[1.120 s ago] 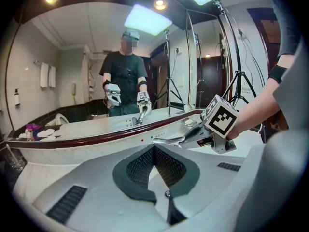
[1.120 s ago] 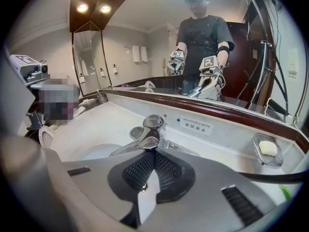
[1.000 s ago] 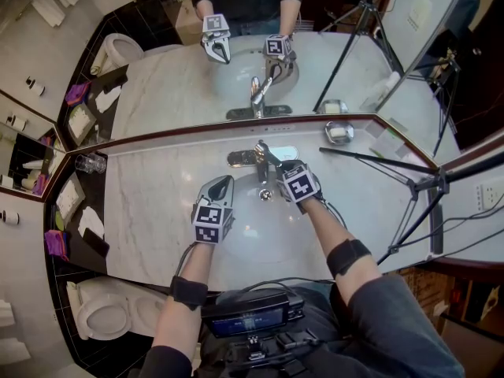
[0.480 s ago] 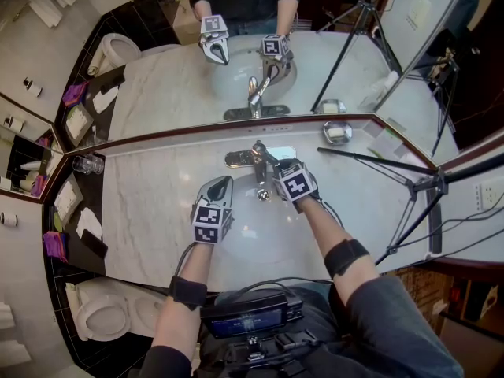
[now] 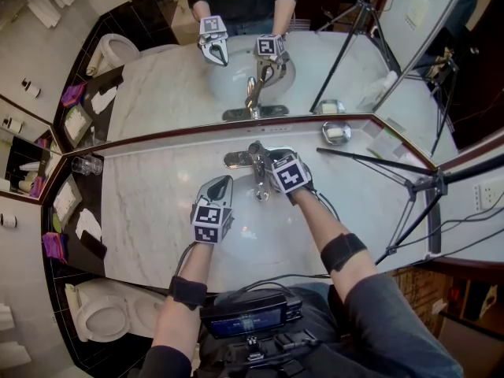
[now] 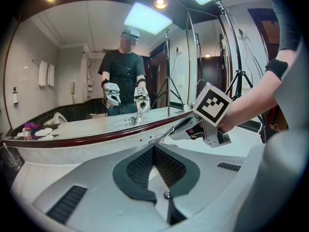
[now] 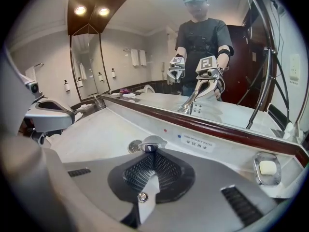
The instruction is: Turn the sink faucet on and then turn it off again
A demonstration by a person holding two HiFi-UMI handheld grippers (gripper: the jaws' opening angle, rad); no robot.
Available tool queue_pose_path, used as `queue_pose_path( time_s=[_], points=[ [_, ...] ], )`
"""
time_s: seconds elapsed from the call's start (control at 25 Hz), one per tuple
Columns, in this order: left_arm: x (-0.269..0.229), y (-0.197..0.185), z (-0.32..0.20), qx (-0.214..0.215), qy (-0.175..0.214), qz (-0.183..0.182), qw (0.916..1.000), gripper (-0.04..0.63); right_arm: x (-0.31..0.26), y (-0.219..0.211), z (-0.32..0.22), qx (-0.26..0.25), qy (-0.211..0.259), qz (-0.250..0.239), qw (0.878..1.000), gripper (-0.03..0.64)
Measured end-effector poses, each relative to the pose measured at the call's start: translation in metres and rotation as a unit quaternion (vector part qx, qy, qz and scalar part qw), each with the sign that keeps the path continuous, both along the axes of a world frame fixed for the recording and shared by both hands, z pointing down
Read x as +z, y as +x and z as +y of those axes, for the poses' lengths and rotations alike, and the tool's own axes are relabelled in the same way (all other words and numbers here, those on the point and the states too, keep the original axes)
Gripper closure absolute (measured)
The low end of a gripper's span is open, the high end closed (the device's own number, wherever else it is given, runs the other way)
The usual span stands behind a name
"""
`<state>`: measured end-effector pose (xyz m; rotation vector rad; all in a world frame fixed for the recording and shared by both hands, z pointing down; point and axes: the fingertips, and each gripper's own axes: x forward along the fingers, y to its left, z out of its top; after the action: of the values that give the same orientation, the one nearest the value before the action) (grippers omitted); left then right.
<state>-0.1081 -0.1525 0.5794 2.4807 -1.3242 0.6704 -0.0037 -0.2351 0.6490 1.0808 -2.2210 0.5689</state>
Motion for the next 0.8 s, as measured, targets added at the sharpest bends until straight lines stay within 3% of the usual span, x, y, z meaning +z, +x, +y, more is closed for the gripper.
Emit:
queue_pose_path(
  time_s=[0.8],
  points=[
    [-0.004,-0.012,0.006,-0.018,0.001,0.007,0.9998,0.595,0.000,0.000,0.004,0.008,-0.009,0.001,1.000,0.604]
  ],
)
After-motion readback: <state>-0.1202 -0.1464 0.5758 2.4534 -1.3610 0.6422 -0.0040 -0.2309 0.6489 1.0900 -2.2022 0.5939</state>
